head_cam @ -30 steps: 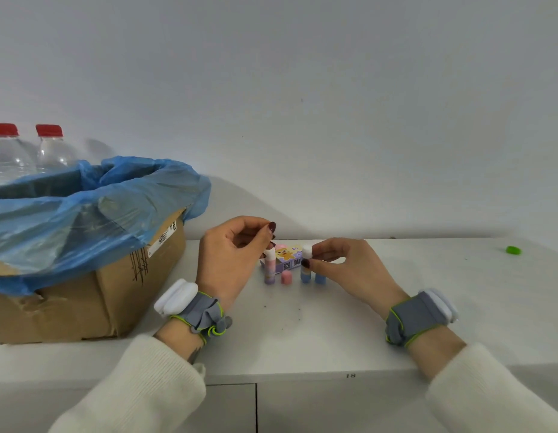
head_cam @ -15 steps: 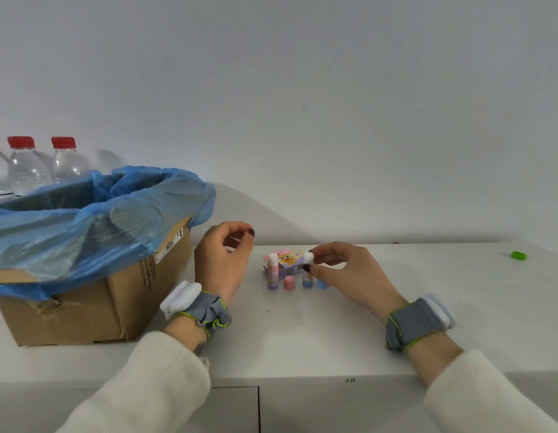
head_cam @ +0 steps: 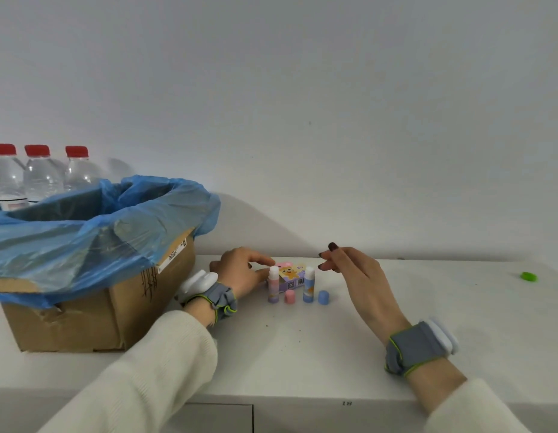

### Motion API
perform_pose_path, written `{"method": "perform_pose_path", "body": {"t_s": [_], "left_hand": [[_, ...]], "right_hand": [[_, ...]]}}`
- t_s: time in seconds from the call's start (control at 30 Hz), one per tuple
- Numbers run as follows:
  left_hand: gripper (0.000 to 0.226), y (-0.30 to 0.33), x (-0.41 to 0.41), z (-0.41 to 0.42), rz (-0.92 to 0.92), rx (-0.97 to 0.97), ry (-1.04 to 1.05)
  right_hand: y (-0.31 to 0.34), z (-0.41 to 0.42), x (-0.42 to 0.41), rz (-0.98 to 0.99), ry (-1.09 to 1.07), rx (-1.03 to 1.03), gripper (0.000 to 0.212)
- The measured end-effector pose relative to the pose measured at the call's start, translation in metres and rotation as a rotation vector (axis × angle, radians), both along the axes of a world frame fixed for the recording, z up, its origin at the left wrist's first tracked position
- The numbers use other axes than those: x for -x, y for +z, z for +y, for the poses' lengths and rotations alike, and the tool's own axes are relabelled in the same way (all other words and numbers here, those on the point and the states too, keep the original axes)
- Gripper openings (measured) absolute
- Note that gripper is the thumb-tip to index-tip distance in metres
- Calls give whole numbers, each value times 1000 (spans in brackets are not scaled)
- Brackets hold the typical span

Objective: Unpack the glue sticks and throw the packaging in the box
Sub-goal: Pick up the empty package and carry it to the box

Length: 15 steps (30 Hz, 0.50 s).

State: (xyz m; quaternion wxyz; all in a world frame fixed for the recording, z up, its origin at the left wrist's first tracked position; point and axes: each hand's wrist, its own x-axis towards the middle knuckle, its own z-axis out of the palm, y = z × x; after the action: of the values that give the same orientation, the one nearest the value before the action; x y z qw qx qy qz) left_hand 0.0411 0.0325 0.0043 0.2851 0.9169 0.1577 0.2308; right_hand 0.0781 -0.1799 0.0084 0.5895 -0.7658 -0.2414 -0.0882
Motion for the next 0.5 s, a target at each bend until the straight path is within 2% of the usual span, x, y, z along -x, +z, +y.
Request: {"method": "perform_pose_path", "body": {"t_s": [0.13, 0.27, 0.5], "left_hand": [[4, -2, 1, 0, 21, -88, 15], [8, -3, -2, 1, 39, -170, 19], [17, -5, -5, 2, 36, -178, 28]], "right_hand": [[1, 2, 1, -7, 3, -18, 33], [1, 2, 1, -7, 7, -25, 32], [0, 1, -1, 4, -6, -11, 26]]}}
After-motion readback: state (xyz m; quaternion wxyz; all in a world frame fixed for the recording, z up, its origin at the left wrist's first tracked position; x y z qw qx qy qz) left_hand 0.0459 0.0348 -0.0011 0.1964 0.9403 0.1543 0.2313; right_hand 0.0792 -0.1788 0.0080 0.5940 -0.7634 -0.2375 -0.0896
